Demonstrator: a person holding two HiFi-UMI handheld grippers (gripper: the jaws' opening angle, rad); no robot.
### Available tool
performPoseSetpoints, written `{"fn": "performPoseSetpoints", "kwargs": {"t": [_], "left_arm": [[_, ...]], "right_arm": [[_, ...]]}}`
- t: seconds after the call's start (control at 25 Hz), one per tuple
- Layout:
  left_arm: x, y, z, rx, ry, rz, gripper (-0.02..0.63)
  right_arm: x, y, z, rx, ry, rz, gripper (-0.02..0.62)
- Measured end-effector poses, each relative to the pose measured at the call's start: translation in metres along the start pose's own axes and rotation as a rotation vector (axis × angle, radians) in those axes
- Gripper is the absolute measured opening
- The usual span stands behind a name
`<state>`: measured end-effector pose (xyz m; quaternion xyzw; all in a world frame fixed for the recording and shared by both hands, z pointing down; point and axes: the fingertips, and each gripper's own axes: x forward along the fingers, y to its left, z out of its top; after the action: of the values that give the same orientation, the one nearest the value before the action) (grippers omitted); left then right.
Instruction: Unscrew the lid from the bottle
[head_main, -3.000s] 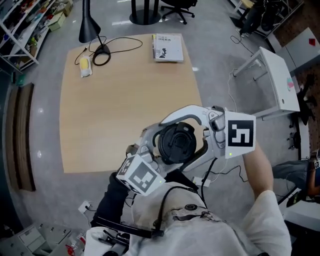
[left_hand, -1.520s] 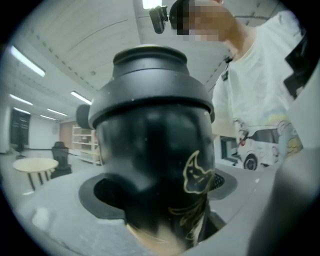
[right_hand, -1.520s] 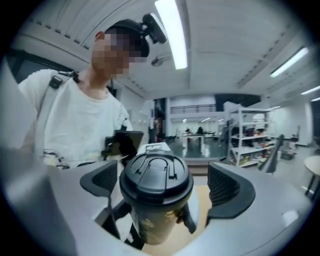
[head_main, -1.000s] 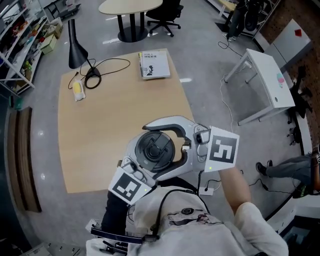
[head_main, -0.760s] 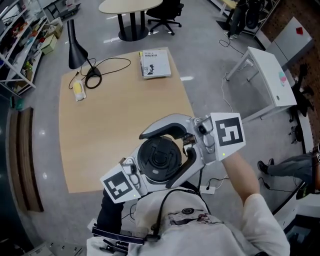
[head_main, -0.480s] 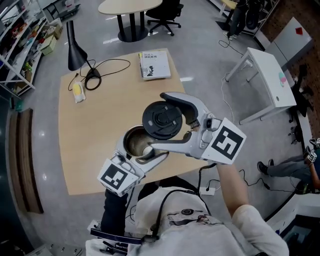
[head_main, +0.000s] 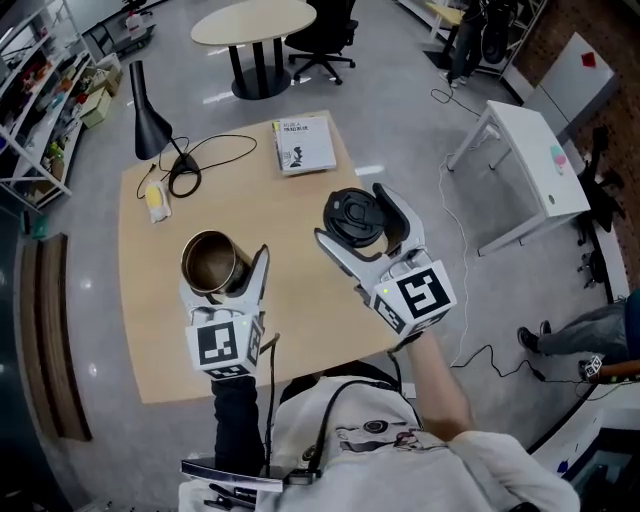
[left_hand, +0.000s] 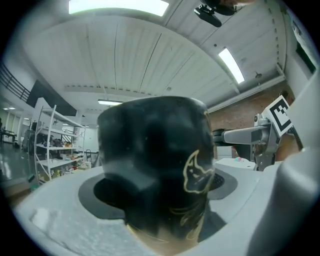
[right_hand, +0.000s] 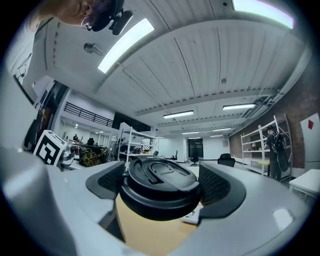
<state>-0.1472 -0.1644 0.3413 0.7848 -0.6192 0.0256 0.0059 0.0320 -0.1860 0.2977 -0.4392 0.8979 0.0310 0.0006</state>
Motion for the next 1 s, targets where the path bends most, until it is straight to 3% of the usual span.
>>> {"fn": "performPoseSetpoints", "kwargs": {"t": [0.48, 1.0], "left_arm": [[0.020, -0.013, 0.001, 0.045, 0.029, -0.026, 0.457], [0.032, -0.021, 0.005, 0.060, 0.026, -0.059, 0.457]], "right_arm": [[0.000, -0.010, -0.024, 0.014, 0.040, -0.026, 0.466], [0.005, -0.027, -0.023, 0.011, 0.041, -0.048, 0.466]]}}
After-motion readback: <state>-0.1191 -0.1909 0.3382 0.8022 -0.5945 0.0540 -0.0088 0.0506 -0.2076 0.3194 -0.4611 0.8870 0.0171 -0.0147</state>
